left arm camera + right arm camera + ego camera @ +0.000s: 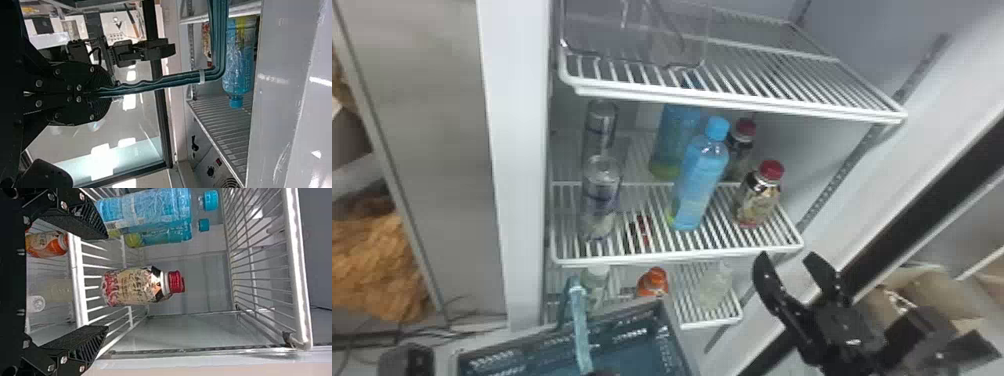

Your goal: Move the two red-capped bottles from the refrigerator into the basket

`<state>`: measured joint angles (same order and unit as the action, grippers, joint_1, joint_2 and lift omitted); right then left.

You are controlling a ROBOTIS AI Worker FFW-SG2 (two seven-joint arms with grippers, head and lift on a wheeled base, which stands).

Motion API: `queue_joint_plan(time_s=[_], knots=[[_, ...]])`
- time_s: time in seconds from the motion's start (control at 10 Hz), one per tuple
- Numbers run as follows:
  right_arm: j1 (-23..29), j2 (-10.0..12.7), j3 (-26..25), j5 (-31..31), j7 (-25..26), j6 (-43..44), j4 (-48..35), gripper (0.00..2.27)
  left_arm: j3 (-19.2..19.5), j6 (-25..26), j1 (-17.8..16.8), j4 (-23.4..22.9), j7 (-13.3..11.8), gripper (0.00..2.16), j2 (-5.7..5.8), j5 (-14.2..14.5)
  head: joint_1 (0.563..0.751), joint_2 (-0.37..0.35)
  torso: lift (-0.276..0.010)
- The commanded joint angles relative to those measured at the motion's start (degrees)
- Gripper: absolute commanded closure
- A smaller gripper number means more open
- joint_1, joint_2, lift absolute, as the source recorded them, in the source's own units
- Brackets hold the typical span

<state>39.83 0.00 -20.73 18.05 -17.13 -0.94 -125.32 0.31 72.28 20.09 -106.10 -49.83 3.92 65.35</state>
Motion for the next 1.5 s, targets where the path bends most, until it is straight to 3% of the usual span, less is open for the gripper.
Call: queue_joint_plan(time_s=[0.0,1.4], knots=[[-1.7,0.1,0.6,0.0,0.8,-0.2,0.7,0.21,0.0,0.0,-0.1,0.0,0.0,1.18,0.04,0.0,0.695,-0.350,0.000],[-21.0,-2.9,2.3,-5.6,3.3,-11.4,11.1,0.21,0.5,-0.3,0.2,0.0,0.0,1.18,0.30,0.2,0.695,-0.350,0.000]])
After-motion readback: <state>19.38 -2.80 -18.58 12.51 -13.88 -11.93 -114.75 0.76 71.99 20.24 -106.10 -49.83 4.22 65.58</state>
